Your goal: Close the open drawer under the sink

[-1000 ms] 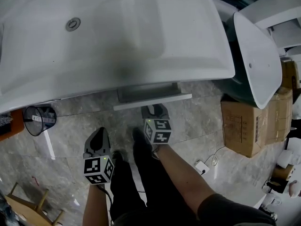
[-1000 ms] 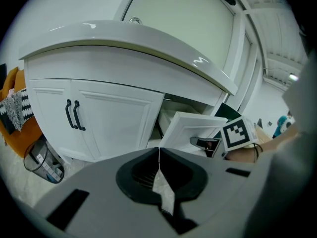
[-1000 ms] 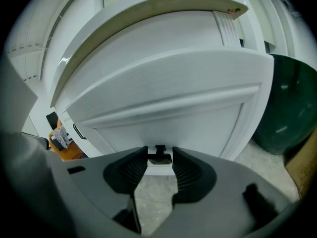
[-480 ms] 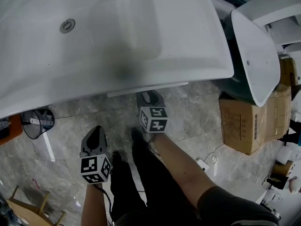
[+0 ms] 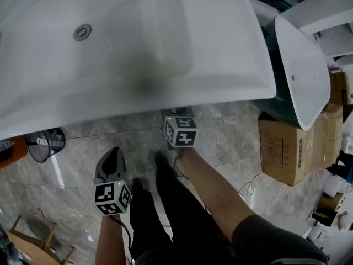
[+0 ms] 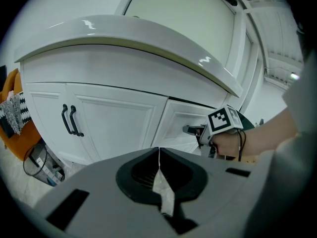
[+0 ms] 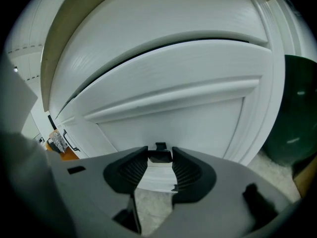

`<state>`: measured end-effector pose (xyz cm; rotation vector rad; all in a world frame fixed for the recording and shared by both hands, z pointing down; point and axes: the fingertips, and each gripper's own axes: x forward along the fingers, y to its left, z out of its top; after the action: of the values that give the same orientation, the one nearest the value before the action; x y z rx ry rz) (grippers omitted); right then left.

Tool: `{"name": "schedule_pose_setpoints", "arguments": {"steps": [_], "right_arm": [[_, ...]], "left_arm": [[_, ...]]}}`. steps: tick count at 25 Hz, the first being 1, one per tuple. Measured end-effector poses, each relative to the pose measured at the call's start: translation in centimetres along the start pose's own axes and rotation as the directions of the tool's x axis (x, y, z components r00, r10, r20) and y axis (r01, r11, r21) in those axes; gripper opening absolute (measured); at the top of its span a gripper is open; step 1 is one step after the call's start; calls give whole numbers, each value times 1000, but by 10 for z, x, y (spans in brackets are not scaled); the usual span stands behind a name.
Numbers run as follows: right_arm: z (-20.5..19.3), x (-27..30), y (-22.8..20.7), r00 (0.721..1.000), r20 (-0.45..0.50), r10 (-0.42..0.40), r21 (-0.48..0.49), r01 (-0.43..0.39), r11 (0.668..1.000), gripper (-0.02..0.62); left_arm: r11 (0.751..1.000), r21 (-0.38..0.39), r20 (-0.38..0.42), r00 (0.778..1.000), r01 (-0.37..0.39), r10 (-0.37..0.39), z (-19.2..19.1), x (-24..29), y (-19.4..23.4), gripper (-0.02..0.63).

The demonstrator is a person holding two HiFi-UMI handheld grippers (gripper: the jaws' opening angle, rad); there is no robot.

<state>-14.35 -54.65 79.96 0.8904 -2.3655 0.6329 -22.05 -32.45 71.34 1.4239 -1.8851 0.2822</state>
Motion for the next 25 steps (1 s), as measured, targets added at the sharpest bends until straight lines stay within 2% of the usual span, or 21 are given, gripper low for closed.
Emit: {"name": "schedule_pose_setpoints", "arguments": {"steps": [8,11,14,20,25], "right_arm": [[-6,-2,0,1000,-22,21,1,-21,1000,164],[-22,-10,0,996,-83,38,43,-35,998,169],[-26,-29,1,996,-90,27,75,-20,997,172],[-5,-95,24,999,-39,-37,77,40,996,172],[23,-164,65,995,38,-93,83,89,993,169]], "left_arm": [[1000,-7,9,1000,-18,18,9,2,-8,15],[999,-22,24,999,-35,35,16,-5,-9,15],[999,-15,48,998,-34,34,29,-15,-9,15],[1000,-1,109,994,17,-16,59,-63,-2,15],[993,32,114,987,111,-114,66,-121,10,15]]}}
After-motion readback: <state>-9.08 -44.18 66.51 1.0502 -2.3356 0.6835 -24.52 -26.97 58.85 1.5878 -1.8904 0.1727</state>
